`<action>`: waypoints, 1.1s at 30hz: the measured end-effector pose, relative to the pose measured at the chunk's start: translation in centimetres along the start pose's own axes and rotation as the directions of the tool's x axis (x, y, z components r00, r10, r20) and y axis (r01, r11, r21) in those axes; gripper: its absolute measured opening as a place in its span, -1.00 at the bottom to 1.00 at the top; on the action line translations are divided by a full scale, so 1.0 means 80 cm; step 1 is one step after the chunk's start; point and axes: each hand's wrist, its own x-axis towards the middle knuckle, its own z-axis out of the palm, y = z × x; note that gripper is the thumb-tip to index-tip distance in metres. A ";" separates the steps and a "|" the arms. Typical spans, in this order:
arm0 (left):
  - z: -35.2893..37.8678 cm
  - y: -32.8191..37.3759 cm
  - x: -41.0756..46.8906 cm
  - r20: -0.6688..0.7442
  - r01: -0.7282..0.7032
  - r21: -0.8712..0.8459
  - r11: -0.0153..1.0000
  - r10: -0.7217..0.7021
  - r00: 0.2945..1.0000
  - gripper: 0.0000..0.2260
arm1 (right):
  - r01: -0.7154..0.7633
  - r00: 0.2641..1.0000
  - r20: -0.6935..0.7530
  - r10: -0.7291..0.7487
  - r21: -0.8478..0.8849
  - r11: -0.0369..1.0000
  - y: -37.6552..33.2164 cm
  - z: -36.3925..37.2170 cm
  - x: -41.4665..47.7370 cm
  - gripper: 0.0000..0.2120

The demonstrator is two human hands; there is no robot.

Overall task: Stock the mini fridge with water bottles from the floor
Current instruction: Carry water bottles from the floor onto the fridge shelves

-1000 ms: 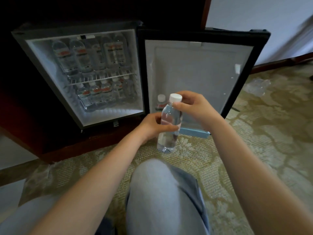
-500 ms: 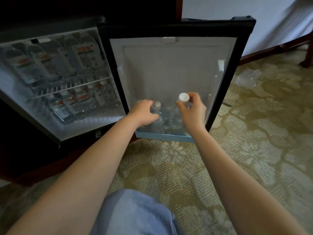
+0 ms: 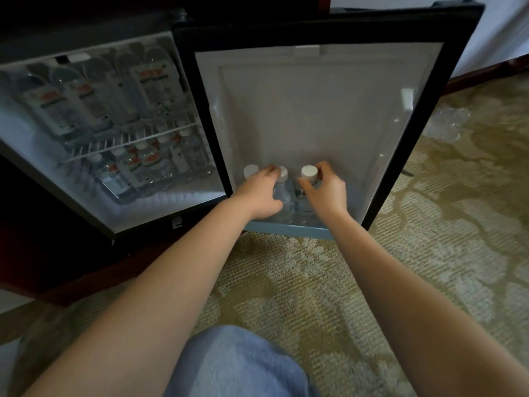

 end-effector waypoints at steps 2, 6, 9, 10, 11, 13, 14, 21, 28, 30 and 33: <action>0.001 0.001 -0.003 0.017 0.001 0.001 1.000 -0.001 1.000 -0.31 | 0.017 1.000 0.019 -0.016 -0.066 0.998 0.000 -0.002 0.000 -0.74; -0.004 -0.001 -0.014 0.004 0.005 -0.042 0.999 -0.005 1.000 -0.28 | 0.032 0.998 0.048 -0.027 -0.104 0.994 -0.011 -0.001 -0.003 -0.66; -0.016 -0.003 -0.027 -0.082 0.044 -0.107 0.993 -0.053 0.995 -0.35 | 0.045 0.999 -0.018 -0.047 -0.103 0.994 -0.024 0.003 -0.013 -0.56; -0.021 -0.004 -0.034 -0.101 0.052 -0.104 0.993 -0.063 0.993 -0.39 | 0.042 0.998 -0.048 -0.049 -0.124 0.991 -0.027 0.004 -0.021 -0.55; -0.026 -0.006 -0.042 -0.106 0.056 -0.087 0.995 -0.065 0.992 -0.45 | 0.046 0.995 -0.079 -0.059 -0.161 0.986 -0.032 0.005 -0.032 -0.54; -0.036 -0.013 -0.061 -0.057 0.076 -0.056 0.996 -0.079 0.995 -0.52 | 0.074 0.988 -0.114 -0.102 -0.228 0.971 -0.043 0.004 -0.055 -0.54; -0.040 -0.018 -0.072 -0.008 0.107 -0.054 0.993 -0.108 0.994 -0.53 | 0.088 0.988 -0.103 -0.115 -0.235 0.968 -0.049 0.004 -0.067 -0.53; -0.075 -0.066 -0.176 0.240 0.297 0.044 0.954 -0.299 0.924 -0.54 | 0.101 0.912 0.405 -0.061 -0.079 0.992 -0.148 0.005 -0.117 -0.80; -0.118 -0.124 -0.303 0.148 0.484 -0.088 0.871 -0.469 0.871 -0.57 | 0.322 0.536 0.842 -0.059 -0.140 0.936 -0.272 0.028 -0.205 -0.68; -0.123 -0.148 -0.345 0.076 0.548 -0.152 0.822 -0.543 0.836 -0.63 | 0.426 0.503 0.858 -0.103 -0.142 0.893 -0.302 0.045 -0.235 -0.66; -0.118 -0.189 -0.412 -0.037 0.590 -0.275 0.759 -0.622 0.782 -0.78 | 0.536 0.446 0.871 -0.205 -0.077 0.841 -0.342 0.075 -0.288 -0.67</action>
